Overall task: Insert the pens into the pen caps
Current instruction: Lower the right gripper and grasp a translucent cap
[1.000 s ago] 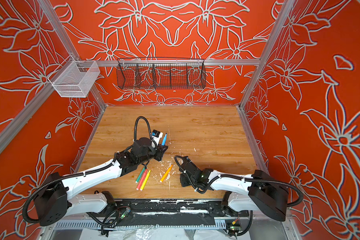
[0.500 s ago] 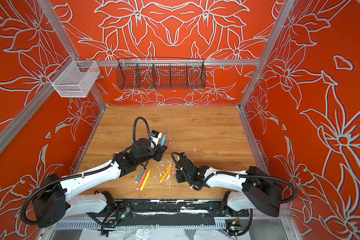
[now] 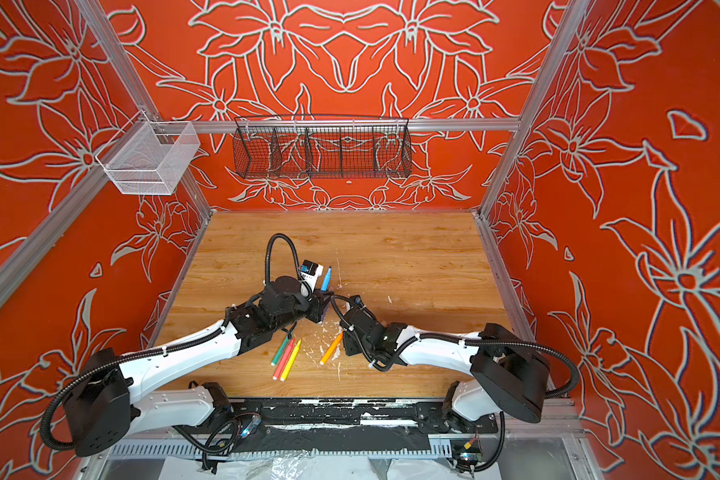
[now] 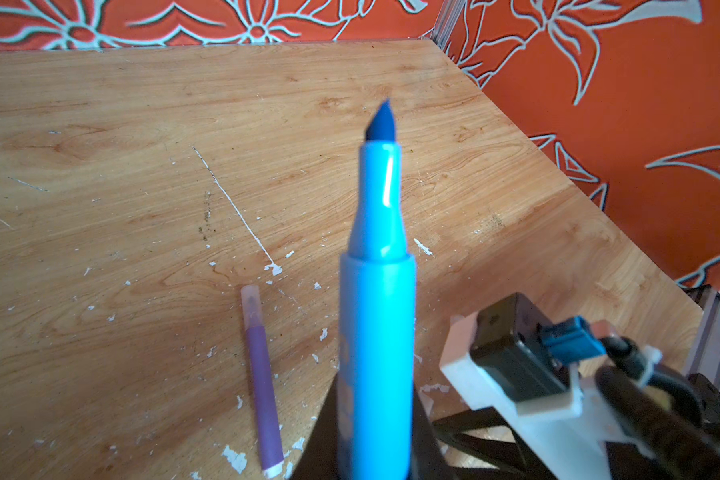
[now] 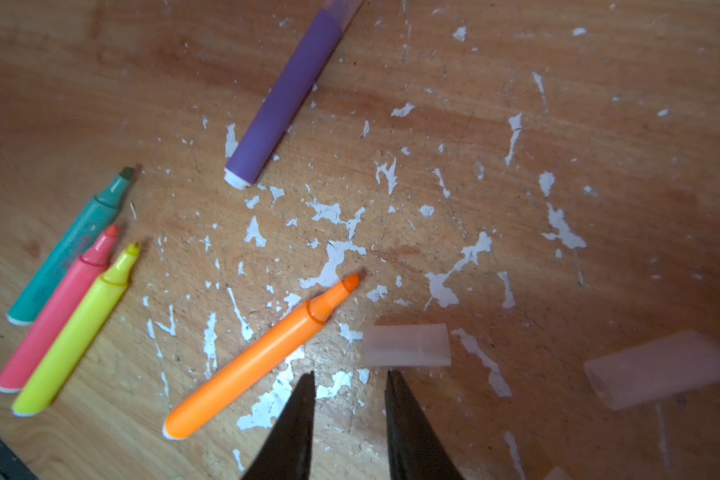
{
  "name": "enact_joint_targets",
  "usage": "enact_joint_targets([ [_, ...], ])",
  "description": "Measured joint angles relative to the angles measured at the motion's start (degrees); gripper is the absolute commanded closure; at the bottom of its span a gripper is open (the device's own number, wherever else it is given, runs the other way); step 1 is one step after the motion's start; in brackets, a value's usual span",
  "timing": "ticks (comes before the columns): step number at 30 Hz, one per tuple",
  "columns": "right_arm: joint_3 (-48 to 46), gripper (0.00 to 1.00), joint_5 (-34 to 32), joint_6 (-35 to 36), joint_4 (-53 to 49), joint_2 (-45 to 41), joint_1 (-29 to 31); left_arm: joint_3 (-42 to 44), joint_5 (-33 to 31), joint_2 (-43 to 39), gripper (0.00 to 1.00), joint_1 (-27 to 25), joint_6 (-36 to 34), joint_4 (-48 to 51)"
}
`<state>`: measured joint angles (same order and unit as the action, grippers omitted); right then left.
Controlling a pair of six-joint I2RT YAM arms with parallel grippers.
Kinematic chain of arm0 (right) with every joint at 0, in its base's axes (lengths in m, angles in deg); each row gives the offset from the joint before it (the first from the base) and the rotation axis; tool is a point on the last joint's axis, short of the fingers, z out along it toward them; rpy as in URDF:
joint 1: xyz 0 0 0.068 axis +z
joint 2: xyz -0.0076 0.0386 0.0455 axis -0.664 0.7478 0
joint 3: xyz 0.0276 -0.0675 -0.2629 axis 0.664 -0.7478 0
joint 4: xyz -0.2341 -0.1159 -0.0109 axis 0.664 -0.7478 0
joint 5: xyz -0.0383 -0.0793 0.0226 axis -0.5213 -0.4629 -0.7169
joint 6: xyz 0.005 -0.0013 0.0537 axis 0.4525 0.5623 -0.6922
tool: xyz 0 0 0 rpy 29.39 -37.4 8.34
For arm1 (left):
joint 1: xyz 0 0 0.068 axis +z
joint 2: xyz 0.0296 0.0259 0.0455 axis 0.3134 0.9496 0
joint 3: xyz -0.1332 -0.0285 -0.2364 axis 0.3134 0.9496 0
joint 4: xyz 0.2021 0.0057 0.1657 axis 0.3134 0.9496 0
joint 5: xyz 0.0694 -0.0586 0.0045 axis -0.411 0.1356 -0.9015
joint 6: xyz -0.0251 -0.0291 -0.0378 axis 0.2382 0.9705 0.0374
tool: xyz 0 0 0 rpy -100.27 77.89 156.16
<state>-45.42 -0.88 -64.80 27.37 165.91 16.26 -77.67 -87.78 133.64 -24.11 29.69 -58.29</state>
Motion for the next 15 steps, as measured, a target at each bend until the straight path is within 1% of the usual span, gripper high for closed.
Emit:
enact_joint_targets([
  [2,0.1,0.49,-0.9,1.3,-0.1,-0.3,0.0,0.0,-0.1,-0.1,1.0,0.0,0.0,0.0],
  [4,0.2,0.47,-1.5,2.8,-0.2,-0.3,0.0,0.2,-0.4,-0.3,1.0,0.0,0.0,-0.1],
  [9,1.1,0.41,-1.9,6.8,-0.1,0.5,0.0,0.2,-4.3,-0.5,1.0,0.2,1.1,0.5],
  [15,5.7,0.41,-2.2,11.1,0.3,5.5,-0.6,1.1,-7.7,-2.3,1.0,1.7,2.9,1.4],
])
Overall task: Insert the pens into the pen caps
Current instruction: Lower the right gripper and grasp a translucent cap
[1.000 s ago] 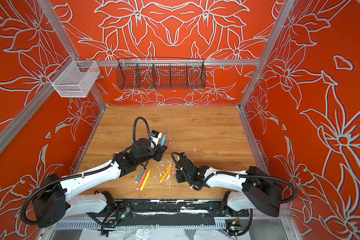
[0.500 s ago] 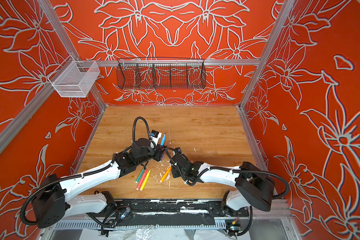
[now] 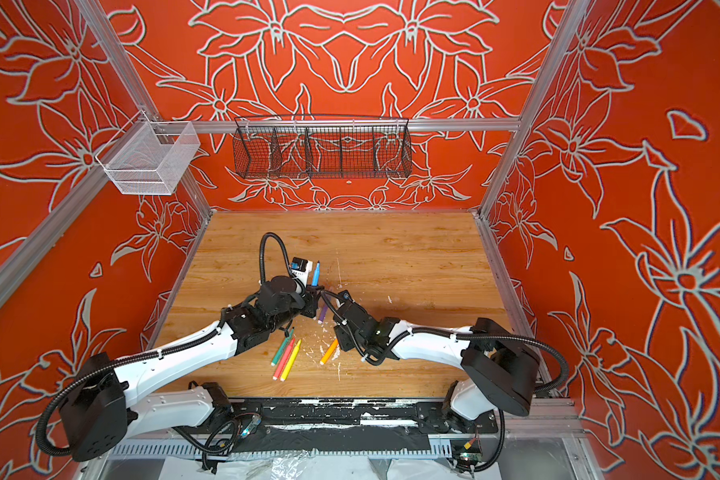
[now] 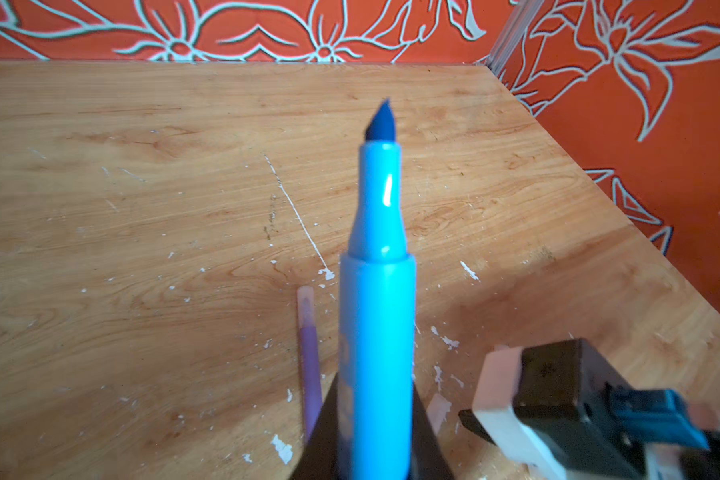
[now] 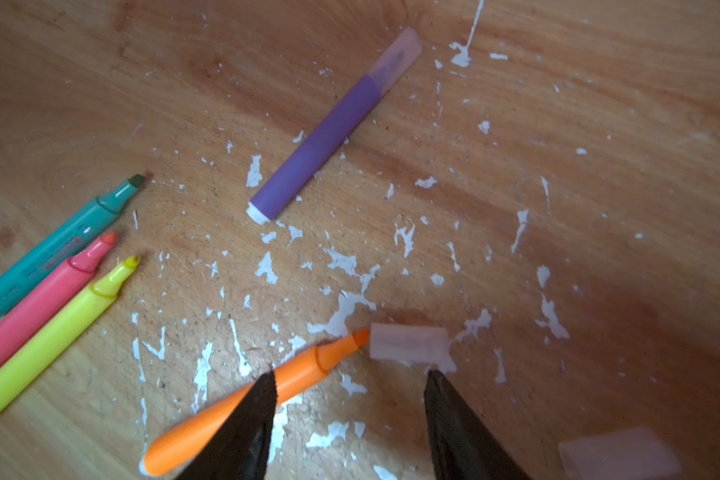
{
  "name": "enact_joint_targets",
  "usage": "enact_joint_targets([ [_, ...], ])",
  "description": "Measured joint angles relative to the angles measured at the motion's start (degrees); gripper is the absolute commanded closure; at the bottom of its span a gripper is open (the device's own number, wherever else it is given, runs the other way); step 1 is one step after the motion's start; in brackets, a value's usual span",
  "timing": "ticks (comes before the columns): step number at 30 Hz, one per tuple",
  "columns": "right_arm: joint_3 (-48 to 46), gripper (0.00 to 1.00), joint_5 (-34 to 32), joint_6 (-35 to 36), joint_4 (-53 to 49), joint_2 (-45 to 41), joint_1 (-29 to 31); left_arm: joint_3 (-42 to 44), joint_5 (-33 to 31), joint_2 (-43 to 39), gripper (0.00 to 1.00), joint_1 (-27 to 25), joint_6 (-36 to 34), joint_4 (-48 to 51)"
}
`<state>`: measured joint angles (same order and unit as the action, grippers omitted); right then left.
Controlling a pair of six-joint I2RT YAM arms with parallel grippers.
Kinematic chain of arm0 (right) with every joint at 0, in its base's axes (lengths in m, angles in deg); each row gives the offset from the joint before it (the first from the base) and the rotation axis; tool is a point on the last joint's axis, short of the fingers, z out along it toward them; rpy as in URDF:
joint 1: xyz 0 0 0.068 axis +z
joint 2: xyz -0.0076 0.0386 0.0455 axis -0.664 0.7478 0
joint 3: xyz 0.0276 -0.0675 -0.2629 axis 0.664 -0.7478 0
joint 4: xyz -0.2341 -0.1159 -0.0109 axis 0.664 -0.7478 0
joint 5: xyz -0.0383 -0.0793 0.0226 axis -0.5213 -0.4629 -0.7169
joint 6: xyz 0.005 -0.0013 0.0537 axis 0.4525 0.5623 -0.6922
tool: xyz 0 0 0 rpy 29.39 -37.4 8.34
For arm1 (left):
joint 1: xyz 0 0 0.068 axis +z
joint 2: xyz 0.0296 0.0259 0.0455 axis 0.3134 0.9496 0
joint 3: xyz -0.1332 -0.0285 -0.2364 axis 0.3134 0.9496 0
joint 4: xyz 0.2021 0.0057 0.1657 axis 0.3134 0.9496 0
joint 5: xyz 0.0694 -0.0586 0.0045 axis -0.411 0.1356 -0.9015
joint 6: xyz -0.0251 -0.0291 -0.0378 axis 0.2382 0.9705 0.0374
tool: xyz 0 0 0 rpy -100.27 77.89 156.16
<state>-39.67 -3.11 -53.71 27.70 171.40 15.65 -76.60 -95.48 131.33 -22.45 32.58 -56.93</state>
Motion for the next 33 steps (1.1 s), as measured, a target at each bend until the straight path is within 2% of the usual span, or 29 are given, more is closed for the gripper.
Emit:
enact_joint_targets([
  [13,5.0,0.41,3.9,1.8,1.4,10.8,-5.7,0.1,0.1,-0.9,1.0,0.2,0.3,0.1],
  [21,4.6,0.4,7.0,-0.1,1.8,10.3,-5.9,0.1,0.2,-0.9,1.0,0.2,0.2,0.1],
  [33,-1.6,0.43,11.0,-4.3,2.3,4.2,-5.4,0.1,0.2,-0.9,1.0,0.2,0.2,0.1],
])
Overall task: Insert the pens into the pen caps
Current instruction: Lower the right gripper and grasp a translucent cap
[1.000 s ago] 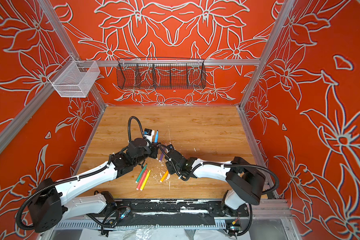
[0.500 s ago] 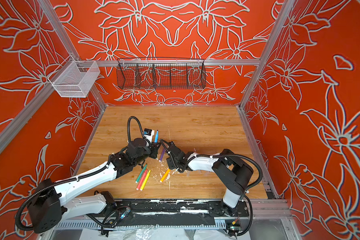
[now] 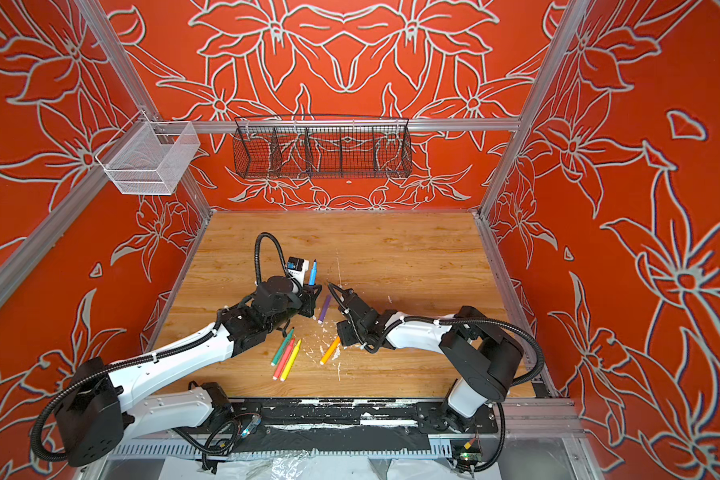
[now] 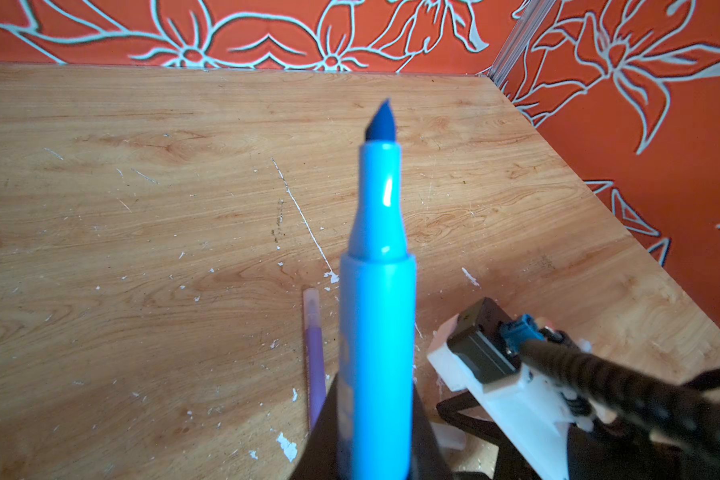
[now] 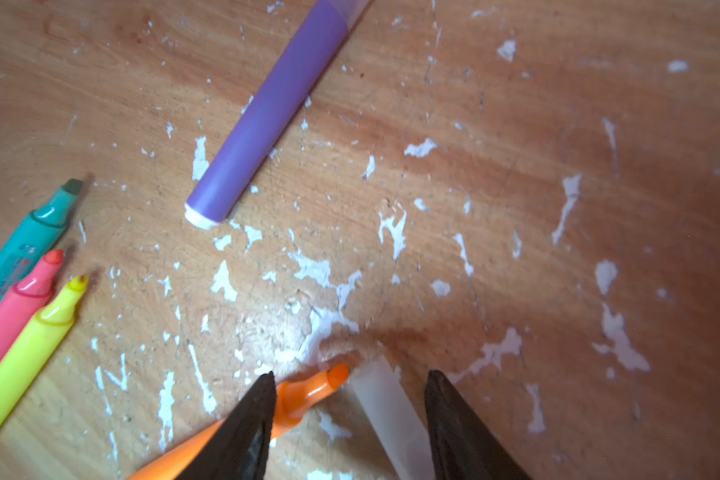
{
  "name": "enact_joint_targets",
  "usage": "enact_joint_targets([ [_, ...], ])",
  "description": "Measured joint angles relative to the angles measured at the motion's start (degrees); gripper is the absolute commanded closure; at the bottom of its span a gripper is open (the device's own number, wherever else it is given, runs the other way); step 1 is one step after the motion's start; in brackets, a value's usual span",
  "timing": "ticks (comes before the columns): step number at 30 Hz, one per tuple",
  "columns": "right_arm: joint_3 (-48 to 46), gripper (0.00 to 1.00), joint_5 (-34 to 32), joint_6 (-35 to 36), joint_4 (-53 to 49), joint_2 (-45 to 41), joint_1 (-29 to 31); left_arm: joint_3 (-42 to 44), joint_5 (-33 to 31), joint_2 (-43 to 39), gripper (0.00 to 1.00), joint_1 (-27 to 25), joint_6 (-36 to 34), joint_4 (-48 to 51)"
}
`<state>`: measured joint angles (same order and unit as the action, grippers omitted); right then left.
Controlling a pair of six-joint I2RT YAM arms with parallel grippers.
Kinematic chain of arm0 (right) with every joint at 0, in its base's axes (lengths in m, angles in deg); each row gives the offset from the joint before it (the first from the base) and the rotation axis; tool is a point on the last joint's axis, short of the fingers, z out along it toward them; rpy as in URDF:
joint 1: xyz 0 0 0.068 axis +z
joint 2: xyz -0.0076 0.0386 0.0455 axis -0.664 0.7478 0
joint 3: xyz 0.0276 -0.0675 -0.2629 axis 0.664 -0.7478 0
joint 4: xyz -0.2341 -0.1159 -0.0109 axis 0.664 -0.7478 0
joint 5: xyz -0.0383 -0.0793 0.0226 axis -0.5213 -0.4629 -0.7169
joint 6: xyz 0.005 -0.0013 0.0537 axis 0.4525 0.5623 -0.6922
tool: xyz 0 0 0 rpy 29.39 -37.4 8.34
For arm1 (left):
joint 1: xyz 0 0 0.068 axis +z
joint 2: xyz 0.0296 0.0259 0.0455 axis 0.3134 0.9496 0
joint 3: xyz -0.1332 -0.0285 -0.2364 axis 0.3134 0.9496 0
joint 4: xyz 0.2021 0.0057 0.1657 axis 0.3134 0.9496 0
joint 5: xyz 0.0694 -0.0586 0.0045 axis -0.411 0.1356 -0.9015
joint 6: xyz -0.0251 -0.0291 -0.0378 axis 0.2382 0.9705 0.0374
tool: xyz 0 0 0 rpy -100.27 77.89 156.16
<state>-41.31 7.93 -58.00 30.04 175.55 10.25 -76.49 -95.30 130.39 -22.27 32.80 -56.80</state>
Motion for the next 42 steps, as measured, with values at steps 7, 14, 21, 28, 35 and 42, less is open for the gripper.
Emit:
enact_joint_targets([
  [7,-2.1,0.54,-0.1,-1.7,-1.2,-2.7,1.2,0.0,0.0,0.0,1.0,0.0,0.0,0.0],
  [14,-1.6,0.58,-4.7,-2.0,-5.5,-3.1,1.6,0.0,0.0,0.0,1.0,0.0,0.0,0.0],
  [21,3.5,0.6,-9.8,-2.2,-9.8,0.0,2.8,0.0,0.2,0.0,1.0,0.0,0.0,0.0],
  [28,5.5,0.61,-12.9,-2.6,-12.7,3.0,3.8,0.0,0.4,0.0,1.0,0.0,0.0,0.0],
  [35,7.2,0.69,-13.9,-3.0,-13.2,4.5,3.9,0.0,0.5,0.0,1.0,0.0,0.0,0.0],
  [42,8.1,0.76,-14.1,-3.1,-12.9,5.5,3.9,0.0,0.5,0.0,1.0,0.0,0.0,0.0],
])
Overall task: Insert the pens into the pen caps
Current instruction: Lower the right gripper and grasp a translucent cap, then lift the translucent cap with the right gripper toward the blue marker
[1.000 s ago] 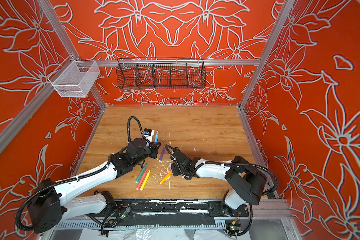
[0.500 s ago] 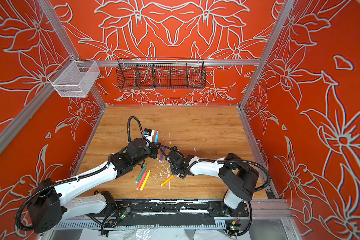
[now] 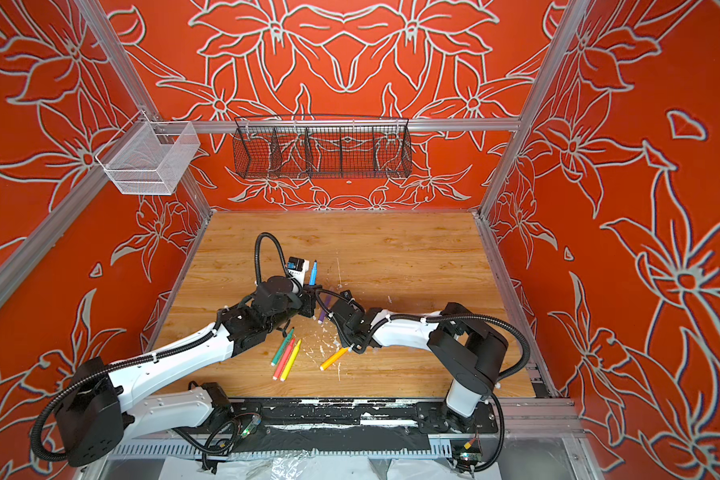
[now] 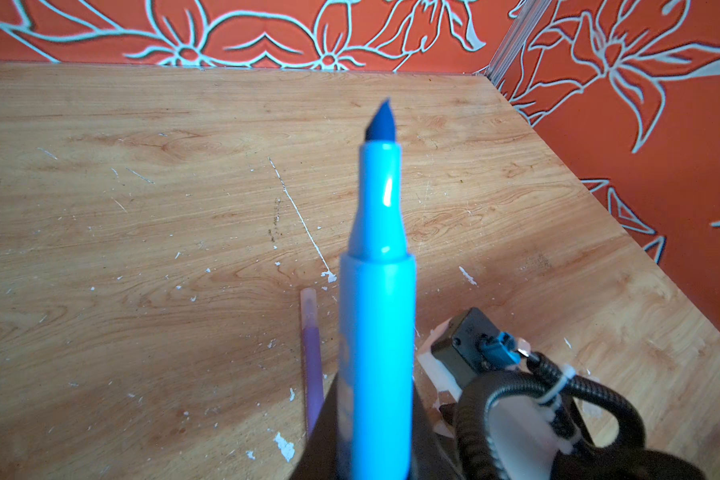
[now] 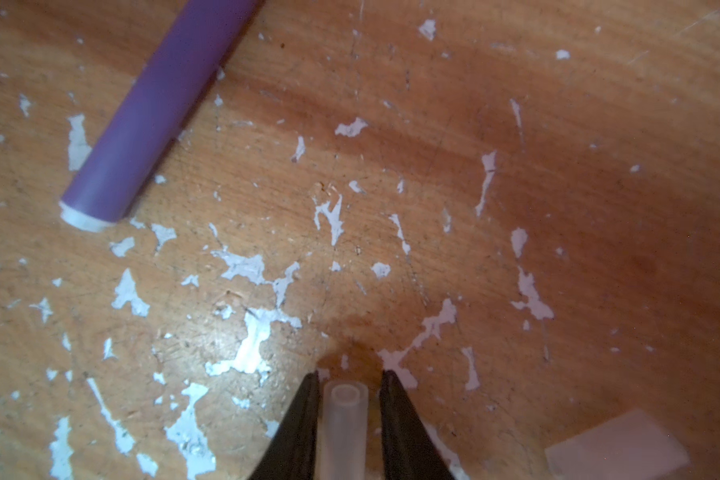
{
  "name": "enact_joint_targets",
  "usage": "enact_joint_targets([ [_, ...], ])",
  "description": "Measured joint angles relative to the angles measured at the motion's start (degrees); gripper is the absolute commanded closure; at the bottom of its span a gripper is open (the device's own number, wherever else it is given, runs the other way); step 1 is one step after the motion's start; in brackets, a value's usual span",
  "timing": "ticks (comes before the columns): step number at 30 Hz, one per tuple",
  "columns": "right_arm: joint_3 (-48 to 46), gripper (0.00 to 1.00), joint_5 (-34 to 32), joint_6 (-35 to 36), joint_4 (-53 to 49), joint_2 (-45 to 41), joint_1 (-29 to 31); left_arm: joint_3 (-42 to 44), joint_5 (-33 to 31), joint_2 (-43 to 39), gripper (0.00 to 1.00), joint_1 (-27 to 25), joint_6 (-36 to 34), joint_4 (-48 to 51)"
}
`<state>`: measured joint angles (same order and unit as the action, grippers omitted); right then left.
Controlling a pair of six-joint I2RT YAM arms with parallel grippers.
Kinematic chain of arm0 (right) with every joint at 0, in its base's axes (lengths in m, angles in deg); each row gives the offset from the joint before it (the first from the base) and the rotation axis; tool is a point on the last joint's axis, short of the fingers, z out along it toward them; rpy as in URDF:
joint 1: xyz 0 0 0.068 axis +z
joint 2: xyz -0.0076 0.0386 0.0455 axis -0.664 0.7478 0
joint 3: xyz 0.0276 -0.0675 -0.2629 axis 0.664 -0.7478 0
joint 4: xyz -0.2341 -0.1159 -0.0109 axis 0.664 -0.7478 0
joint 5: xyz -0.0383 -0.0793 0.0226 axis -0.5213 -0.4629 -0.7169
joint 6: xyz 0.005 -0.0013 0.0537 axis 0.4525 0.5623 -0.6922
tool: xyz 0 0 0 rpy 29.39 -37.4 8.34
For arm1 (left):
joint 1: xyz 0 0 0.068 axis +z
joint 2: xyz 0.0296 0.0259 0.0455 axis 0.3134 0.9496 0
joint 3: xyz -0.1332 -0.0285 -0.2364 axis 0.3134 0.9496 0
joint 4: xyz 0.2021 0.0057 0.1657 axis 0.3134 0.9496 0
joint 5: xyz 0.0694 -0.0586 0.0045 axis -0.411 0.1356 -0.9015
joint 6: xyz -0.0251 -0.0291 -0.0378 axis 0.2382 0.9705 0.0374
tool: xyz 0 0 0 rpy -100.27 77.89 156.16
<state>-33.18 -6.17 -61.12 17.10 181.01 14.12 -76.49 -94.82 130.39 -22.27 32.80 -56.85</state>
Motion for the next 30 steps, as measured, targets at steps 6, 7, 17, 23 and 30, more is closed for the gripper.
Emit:
enact_joint_targets([
  [6,0.1,0.83,0.0,-0.3,0.0,0.1,0.0,0.0,0.0,0.0,1.0,0.0,0.0,0.0],
  [7,0.1,0.83,0.0,-0.3,0.0,0.0,0.0,0.0,0.1,0.0,1.0,0.0,0.0,0.0],
  [17,-1.8,0.85,-1.6,-2.0,-1.5,-8.6,-0.3,0.0,1.1,0.0,1.0,0.0,0.0,0.0],
  [23,-1.8,0.89,-3.2,-2.6,1.5,-17.4,-4.9,0.0,2.8,0.0,1.0,0.0,0.2,0.0],
  [30,-7.4,0.91,-5.0,-2.6,10.2,-28.4,-9.0,0.7,4.7,-0.1,1.0,0.0,1.1,-0.9],
])
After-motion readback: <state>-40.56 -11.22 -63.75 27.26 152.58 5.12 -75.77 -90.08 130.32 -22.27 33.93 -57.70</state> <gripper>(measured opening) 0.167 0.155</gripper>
